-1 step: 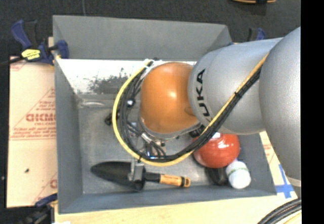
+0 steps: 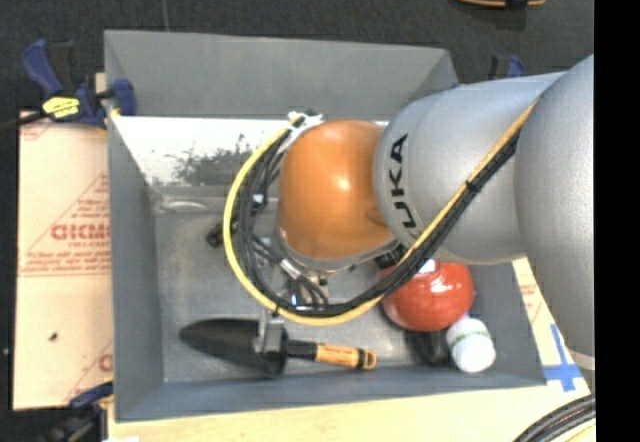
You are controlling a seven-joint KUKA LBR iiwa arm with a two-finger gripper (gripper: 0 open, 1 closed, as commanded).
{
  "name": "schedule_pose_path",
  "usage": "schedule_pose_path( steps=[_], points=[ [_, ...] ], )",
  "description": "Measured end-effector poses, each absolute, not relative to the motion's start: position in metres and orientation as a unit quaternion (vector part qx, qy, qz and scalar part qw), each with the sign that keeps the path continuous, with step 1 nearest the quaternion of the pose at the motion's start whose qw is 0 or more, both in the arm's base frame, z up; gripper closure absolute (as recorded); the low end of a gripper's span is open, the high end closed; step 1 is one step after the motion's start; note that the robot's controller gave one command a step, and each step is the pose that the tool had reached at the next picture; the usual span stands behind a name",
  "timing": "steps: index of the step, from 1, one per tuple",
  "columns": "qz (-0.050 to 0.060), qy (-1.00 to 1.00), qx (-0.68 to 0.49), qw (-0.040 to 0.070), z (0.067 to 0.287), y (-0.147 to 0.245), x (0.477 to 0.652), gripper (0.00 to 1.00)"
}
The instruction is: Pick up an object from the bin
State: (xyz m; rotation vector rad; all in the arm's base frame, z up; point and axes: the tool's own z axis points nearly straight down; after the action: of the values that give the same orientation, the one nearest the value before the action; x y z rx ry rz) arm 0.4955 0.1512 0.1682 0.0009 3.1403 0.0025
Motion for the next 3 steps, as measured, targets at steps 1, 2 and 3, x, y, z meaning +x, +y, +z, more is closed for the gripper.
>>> schedule_pose_path(
  steps=[1,2,3],
  points=[
    [0.002,0.995,0.096,0.004,0.071,0.146,0.478,0.00],
    [0.004,0.992,0.125,0.007,0.071,0.163,0.476,0.00],
    [0.002,0.995,0.103,0.005,0.072,0.148,0.479,0.00]
  ],
)
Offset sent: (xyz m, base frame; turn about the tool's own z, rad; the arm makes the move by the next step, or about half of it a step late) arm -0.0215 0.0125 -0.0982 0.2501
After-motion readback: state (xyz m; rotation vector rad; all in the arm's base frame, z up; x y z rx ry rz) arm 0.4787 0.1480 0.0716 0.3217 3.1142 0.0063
